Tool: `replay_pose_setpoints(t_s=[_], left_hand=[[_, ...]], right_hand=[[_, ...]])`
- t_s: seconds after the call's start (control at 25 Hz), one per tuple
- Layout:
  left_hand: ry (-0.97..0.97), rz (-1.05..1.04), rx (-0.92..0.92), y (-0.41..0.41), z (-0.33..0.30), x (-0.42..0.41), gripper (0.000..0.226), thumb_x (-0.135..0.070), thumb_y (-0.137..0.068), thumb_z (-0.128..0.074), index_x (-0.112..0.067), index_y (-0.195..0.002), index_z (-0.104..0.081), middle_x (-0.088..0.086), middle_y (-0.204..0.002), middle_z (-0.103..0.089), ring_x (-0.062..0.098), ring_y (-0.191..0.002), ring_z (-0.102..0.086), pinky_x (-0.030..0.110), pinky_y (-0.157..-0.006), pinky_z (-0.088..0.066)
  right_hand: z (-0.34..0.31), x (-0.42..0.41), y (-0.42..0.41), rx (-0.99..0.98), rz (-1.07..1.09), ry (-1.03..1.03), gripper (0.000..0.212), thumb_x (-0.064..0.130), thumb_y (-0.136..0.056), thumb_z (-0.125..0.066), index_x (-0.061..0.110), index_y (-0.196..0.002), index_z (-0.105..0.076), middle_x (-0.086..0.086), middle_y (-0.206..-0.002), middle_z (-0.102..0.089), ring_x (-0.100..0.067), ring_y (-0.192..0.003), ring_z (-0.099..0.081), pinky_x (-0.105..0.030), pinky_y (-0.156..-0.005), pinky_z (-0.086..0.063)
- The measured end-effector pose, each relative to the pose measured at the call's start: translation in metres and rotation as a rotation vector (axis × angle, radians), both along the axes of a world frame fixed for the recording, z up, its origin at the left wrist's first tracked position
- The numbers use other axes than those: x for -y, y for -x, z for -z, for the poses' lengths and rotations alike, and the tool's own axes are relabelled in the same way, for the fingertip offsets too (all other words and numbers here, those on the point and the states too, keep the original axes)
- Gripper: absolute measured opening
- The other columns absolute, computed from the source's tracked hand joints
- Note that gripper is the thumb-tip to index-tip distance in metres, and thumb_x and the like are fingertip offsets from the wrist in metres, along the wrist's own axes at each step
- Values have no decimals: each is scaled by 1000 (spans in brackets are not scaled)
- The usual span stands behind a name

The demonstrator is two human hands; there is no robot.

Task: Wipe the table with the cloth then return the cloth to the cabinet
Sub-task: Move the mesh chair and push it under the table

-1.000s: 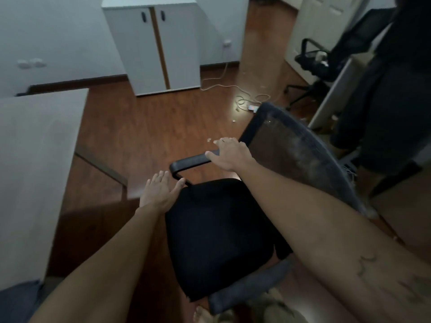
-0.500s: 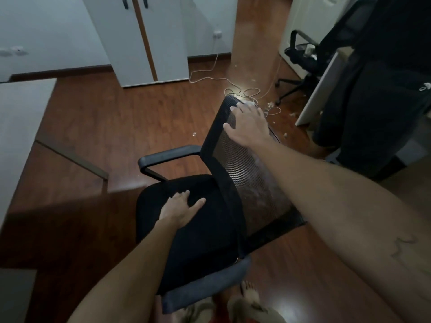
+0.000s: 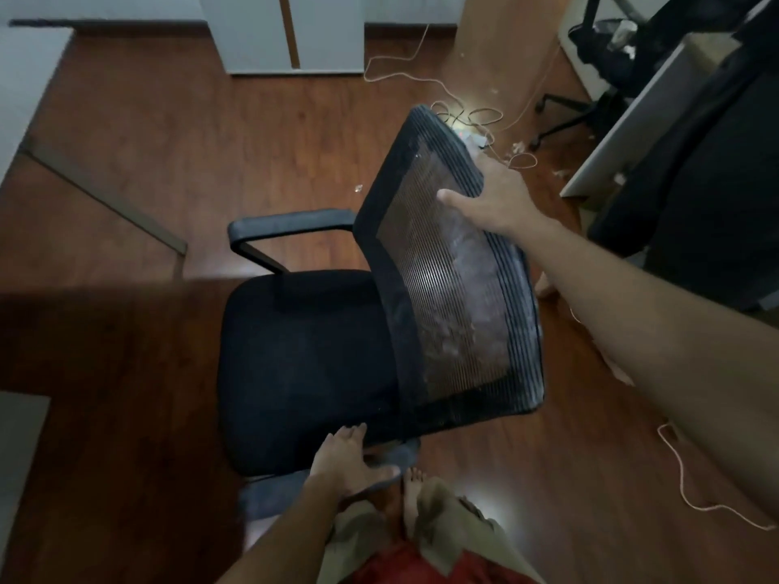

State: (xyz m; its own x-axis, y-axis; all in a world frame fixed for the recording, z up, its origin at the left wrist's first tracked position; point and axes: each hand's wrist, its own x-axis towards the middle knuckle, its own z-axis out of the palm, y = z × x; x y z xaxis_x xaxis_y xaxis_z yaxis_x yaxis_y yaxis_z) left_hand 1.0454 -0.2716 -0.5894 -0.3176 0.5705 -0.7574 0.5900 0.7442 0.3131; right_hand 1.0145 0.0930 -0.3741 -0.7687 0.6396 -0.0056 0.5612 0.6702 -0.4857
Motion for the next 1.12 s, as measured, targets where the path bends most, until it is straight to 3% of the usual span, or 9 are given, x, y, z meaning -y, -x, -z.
replay_pose_setpoints(t_s=[0.24, 0.32, 0.44, 0.52, 0.64, 0.72, 0.84, 0.92, 1.12], left_hand=[[19, 89, -117, -21, 43, 5, 107, -75, -75, -60, -19, -156, -21, 1, -153, -41, 20, -142, -34, 39, -121, -17], [6, 99, -142, -21, 49, 6, 99, -67, -77, -63, -21, -155, -25, -1, -149, -45, 19, -140, -37, 39, -119, -19], [-9, 116, -135, -18, 54, 6, 93, -61, -78, -65, -19, -153, -29, -2, -145, -50, 18, -139, -38, 41, -118, -20], [-5, 136, -146, -17, 54, 7, 91, -57, -80, -65, -16, -153, -29, -1, -147, -49, 19, -142, -34, 46, -119, -15], [7, 129, -146, -12, 52, 9, 88, -47, -83, -63, -15, -155, -25, 0, -153, -42, 19, -148, -26, 51, -121, -7], [7, 119, -162, -3, 52, 15, 88, -44, -84, -63, -15, -156, -22, 0, -155, -39, 19, -150, -22, 52, -122, -4], [5, 100, -165, 16, 52, 23, 88, -45, -85, -62, -16, -157, -20, -2, -158, -36, 18, -151, -17, 54, -122, 0], [4, 94, -168, 31, 53, 29, 87, -47, -85, -61, -18, -157, -21, -3, -158, -35, 18, -152, -14, 54, -122, 1], [-16, 69, -195, 78, 54, 48, 90, -53, -82, -63, -19, -156, -24, -5, -158, -35, 17, -152, -13, 51, -123, 3]], right_hand=[[6, -10, 7, -31, -13, 85, 100, 70, -82, -67, 23, -161, -29, -1, -155, -50, -20, -143, -45, -39, -121, -36], [5, -9, 5, -35, -30, 84, 98, 57, -88, -71, 15, -162, -23, -2, -154, -51, -18, -141, -46, -26, -116, -34], [-3, -4, 8, -31, -61, 48, 96, 49, -89, -74, 12, -162, -24, 1, -148, -55, -14, -135, -51, -21, -109, -38], [-7, 0, 10, -30, -65, 57, 90, 40, -90, -76, 12, -160, -26, 5, -141, -55, -3, -122, -47, -13, -99, -34], [-12, 6, 13, -38, -52, 87, 87, 34, -91, -77, 8, -159, -30, -4, -149, -53, 1, -116, -39, -3, -92, -27], [-11, 9, 25, -52, -49, 84, 92, 37, -89, -78, 8, -160, -27, -4, -154, -49, -1, -128, -41, -7, -101, -28], [-7, 11, 49, -62, -51, 83, 102, 51, -83, -80, 11, -161, -28, -6, -156, -49, -18, -142, -45, -28, -119, -35], [-6, 15, 66, -73, -62, 73, 103, 57, -79, -80, 11, -159, -33, -8, -154, -51, -22, -142, -47, -36, -119, -39], [-5, 34, 121, -85, -57, 90, 101, 60, -76, -79, 9, -154, -40, -9, -151, -53, -23, -138, -51, -39, -115, -43]])
